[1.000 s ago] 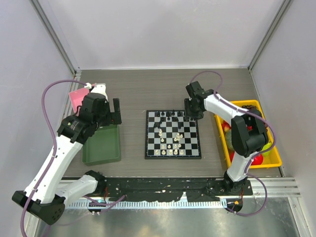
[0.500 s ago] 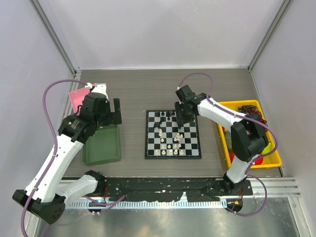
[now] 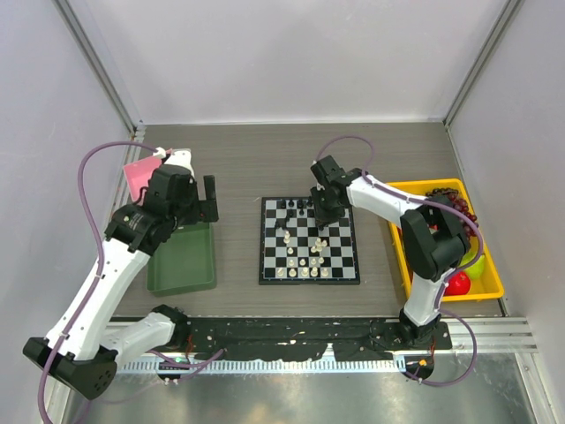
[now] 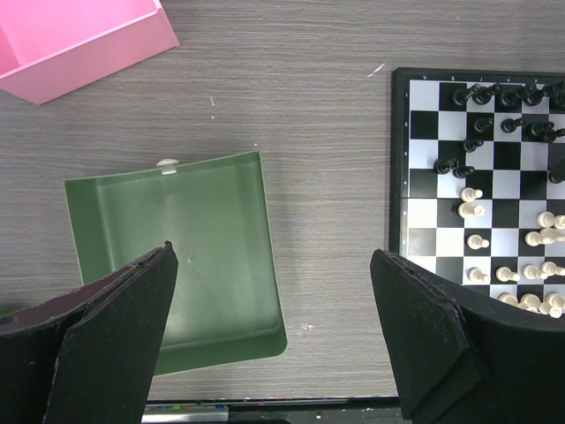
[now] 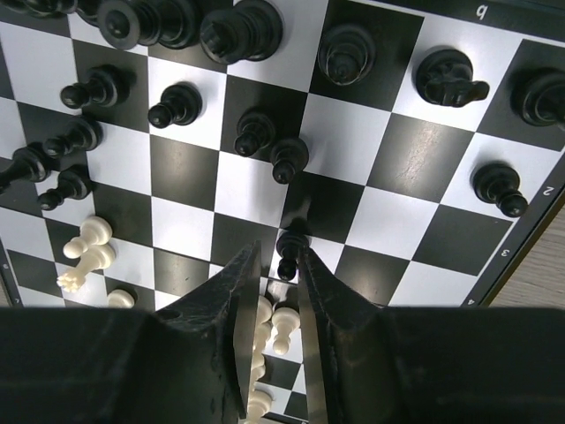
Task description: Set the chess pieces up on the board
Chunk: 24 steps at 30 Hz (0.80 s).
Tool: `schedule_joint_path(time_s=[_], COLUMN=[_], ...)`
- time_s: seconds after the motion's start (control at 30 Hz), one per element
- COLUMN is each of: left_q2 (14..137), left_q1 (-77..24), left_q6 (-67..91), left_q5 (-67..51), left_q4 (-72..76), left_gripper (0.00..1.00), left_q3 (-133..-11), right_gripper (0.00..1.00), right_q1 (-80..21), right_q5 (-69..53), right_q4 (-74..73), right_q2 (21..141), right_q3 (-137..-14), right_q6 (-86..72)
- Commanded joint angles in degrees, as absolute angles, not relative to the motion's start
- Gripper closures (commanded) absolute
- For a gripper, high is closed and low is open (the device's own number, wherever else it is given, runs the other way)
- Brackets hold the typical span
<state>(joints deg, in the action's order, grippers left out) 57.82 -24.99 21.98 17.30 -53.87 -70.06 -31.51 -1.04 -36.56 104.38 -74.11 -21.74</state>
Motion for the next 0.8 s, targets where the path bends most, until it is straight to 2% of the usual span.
schedule_joint_path(time_s=[0.0, 0.13, 0.27, 0.4, 0.77], left_q2=[57.9, 58.3, 59.1, 58.9, 58.0], left_q1=[-24.7, -24.7, -24.7, -24.7, -24.7], left_q6=[21.1, 21.0, 20.8, 20.8, 21.1], left_q5=[17.0, 16.9, 16.5, 16.6, 17.0], left_q4=[-52.8, -52.6, -52.6, -52.7, -52.8], left_gripper=[0.01, 0.01, 0.01, 0.01, 0.01], left_q3=[-72.3, -72.2, -72.7, -72.3, -71.8], right_gripper=[0.70, 0.69, 0.79, 0.84, 0.86], right_q1=[-31.8, -31.7, -31.8, -31.7, -29.0], right_q5=[-1.3, -1.1, -0.5, -0.2, 4.2], right_q4=[-36.4, -36.9, -37.4, -38.6, -38.8], right_q2=[104.8, 104.5, 104.9, 104.5, 103.5], right_q3=[-75.8, -75.1, -75.5, -76.2, -78.0], right_q6=[-21.1, -20.8, -20.2, -19.6, -19.1])
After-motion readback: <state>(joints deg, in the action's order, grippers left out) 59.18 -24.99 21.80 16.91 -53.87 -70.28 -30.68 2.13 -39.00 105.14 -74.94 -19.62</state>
